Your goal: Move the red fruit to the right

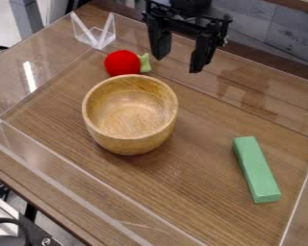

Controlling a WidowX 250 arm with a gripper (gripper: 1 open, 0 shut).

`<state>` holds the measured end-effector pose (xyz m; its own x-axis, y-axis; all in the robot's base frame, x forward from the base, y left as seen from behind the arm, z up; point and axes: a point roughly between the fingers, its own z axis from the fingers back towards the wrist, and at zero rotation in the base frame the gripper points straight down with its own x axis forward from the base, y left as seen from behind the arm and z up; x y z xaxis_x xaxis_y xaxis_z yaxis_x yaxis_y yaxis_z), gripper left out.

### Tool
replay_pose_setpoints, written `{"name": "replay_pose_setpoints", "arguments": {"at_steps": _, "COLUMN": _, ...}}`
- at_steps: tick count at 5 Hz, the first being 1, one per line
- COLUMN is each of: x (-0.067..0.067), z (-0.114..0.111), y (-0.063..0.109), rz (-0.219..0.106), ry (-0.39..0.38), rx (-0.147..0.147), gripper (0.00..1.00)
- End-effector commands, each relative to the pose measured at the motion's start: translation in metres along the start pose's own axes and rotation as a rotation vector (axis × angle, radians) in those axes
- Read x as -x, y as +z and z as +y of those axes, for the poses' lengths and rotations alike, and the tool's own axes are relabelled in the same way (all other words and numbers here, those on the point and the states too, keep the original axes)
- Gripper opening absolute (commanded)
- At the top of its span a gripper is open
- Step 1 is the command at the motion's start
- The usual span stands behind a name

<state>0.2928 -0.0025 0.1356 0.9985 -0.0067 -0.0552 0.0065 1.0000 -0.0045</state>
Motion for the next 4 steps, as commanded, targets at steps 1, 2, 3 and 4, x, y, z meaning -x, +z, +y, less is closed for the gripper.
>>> {"name": "replay_pose_setpoints", "arguments": {"at_steps": 1, "x": -0.003, "z": 0.019, "y": 0.002, "rz": 0.023, "ry": -0.139, "rx": -0.013, "gripper": 1.00}}
{"name": "replay_pose_setpoints", "arguments": {"at_steps": 2, "x": -0.014, "z": 0.028, "y": -0.003, "rz": 0.036, "ry": -0.259, "rx": -0.035, "gripper": 1.00}}
{"name": "replay_pose_setpoints", "arguments": {"at_steps": 3, "x": -0.023, "z": 0.034, "y": -0.005, "rz": 0.039, "ry": -0.358, "rx": -0.047, "gripper": 1.00}}
{"name": "replay_pose_setpoints", "arguments": {"at_steps": 4, "x": -0.027, "z": 0.051, "y": -0.007, "rz": 0.036, "ry": -0.574, "rx": -0.066, "gripper": 1.00}}
